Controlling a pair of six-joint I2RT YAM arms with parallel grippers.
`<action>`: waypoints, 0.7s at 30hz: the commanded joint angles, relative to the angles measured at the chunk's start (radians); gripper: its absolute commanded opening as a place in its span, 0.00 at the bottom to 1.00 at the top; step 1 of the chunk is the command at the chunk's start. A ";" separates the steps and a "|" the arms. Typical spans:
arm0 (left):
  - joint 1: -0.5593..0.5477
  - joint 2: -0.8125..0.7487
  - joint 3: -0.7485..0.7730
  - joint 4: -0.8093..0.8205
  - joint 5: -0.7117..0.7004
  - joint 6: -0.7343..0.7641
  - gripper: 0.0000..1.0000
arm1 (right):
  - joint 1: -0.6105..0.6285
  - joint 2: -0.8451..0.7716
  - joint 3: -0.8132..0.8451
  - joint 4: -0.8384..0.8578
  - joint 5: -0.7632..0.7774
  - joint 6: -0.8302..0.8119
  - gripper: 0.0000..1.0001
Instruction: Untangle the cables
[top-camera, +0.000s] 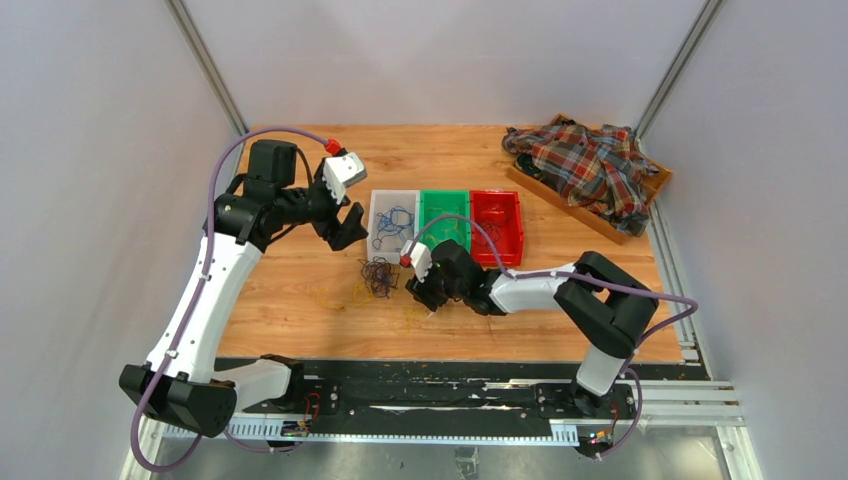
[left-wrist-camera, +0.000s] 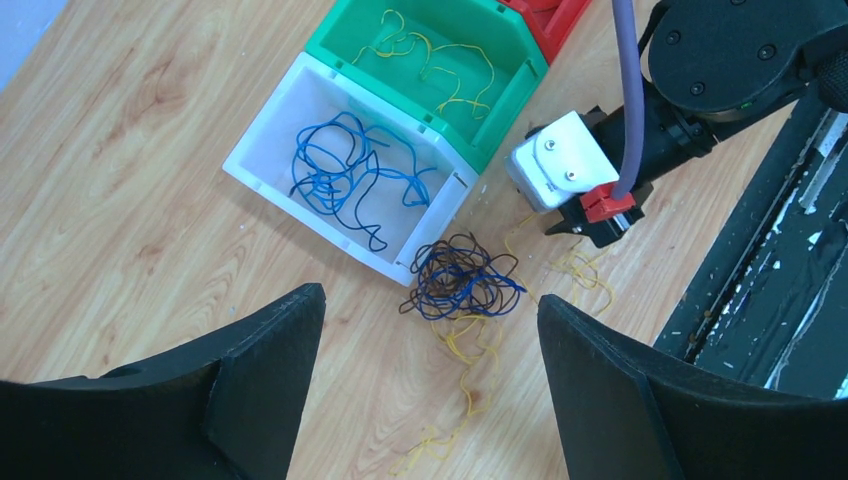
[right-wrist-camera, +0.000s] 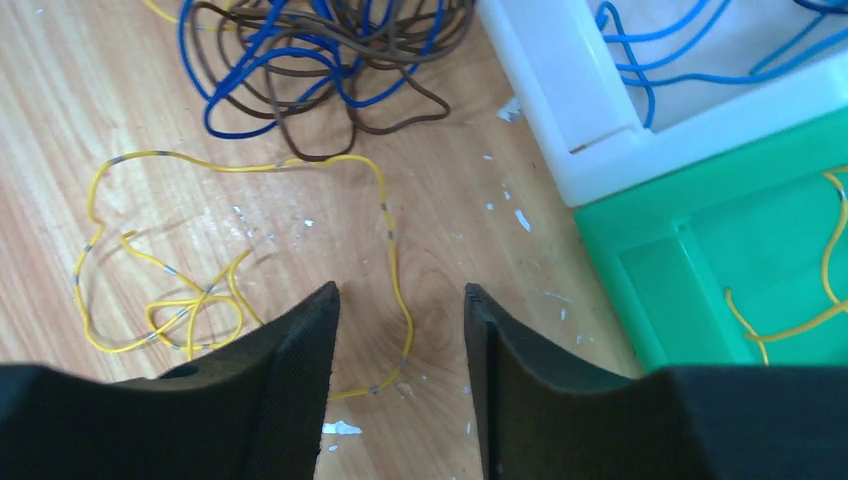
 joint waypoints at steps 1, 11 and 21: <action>0.008 -0.012 0.001 -0.002 0.004 0.016 0.82 | -0.007 -0.034 0.027 -0.033 -0.074 -0.019 0.45; 0.007 -0.018 -0.009 -0.002 0.011 0.016 0.81 | 0.000 -0.239 -0.065 -0.047 0.088 0.072 0.26; 0.007 -0.024 0.000 -0.003 0.001 0.012 0.81 | 0.178 -0.160 0.025 -0.051 0.000 0.024 0.53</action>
